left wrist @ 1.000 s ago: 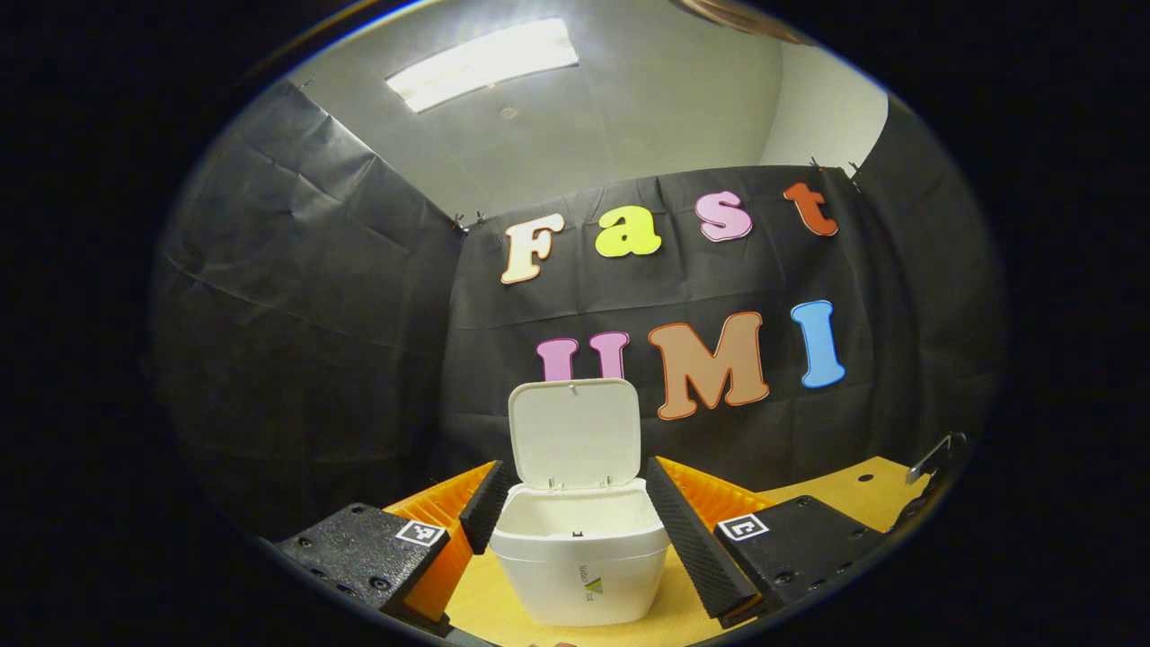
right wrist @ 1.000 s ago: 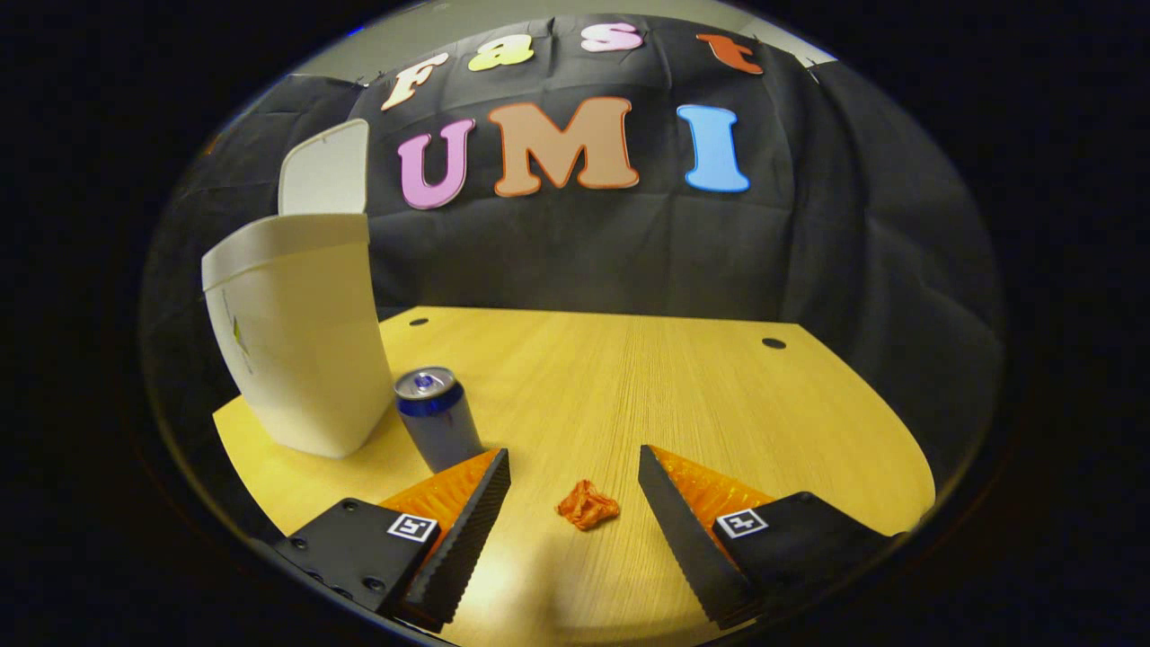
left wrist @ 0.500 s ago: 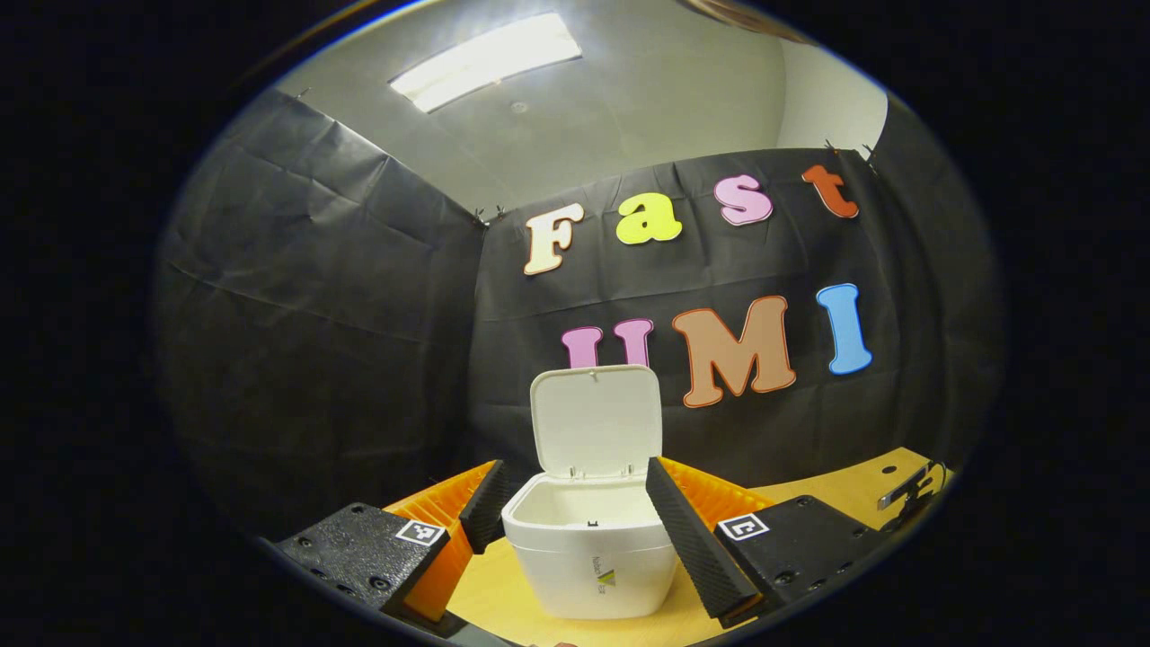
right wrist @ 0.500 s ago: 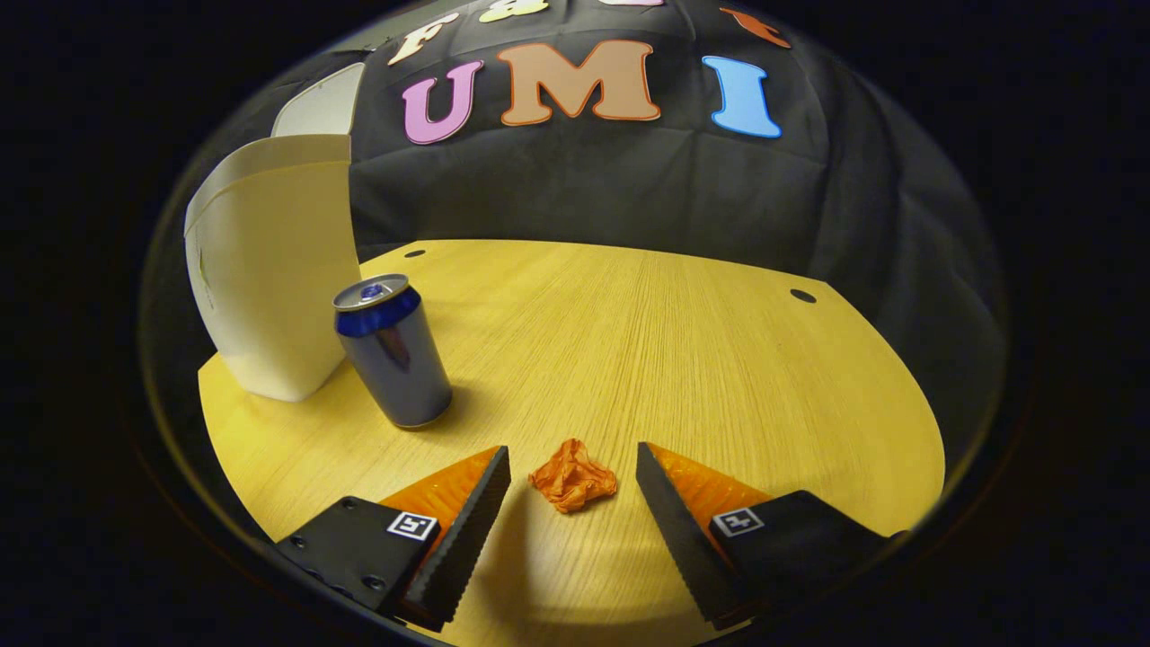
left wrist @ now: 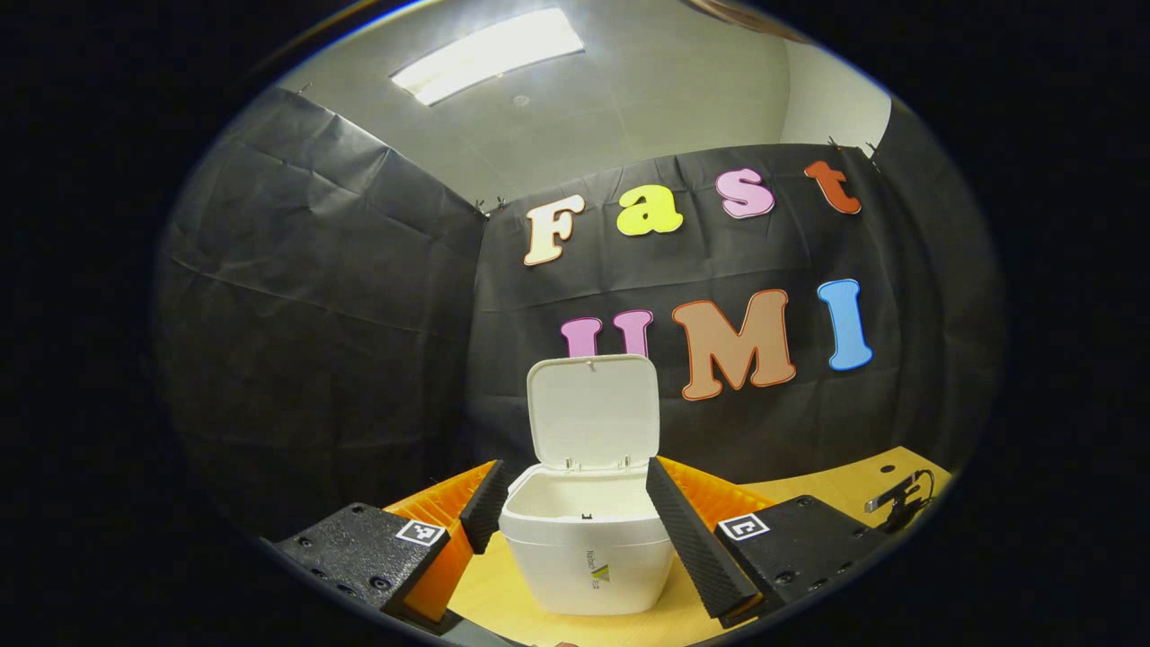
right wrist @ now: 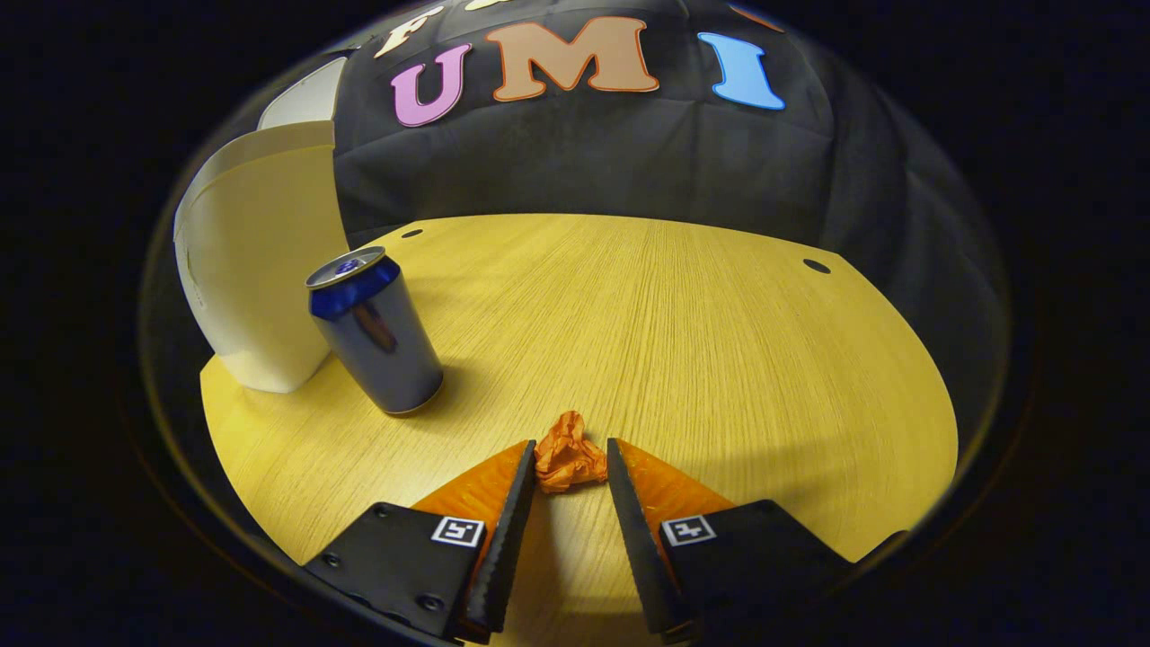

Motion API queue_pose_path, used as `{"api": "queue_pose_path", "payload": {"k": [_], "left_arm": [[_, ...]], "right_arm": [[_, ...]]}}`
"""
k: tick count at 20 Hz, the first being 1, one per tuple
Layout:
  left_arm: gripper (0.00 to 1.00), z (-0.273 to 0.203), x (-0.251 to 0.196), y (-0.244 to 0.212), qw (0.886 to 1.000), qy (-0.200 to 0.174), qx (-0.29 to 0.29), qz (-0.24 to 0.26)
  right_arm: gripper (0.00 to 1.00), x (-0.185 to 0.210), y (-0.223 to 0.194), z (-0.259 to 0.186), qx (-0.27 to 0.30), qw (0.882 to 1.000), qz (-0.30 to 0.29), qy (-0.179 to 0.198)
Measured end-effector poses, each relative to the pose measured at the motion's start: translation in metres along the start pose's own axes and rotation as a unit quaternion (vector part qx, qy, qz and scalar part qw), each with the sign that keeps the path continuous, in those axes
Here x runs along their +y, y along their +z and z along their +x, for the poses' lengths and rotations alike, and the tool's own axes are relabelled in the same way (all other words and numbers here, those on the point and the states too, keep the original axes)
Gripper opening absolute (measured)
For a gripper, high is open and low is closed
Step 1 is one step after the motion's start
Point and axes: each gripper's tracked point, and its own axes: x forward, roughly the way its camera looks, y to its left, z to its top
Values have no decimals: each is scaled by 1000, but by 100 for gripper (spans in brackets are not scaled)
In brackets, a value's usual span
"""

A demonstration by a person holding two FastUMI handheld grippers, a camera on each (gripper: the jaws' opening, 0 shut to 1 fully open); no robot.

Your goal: Press the lid of the desktop garbage bin to open it, pick up the crumpled paper on the desktop and throw it into the bin, then pick up the pop can on the desktop and drop it into the bin, and finally close the garbage bin lid.

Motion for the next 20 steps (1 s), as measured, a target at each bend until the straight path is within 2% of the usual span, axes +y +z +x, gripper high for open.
{"api": "queue_pose_path", "payload": {"k": [5,11,16,20], "left_arm": [[94,8,0,-1,1000,-19,1,-12],[94,27,4,-7,998,-62,4,-29],[94,42,22,-8,995,-97,-3,-33],[94,50,41,-21,992,-115,-1,-48]], "right_arm": [[55,4,9,-15,-5,1000,8,0],[53,31,70,-90,-77,997,14,0],[53,94,152,-167,-162,987,3,19],[52,153,220,-210,-222,973,0,67]]}}
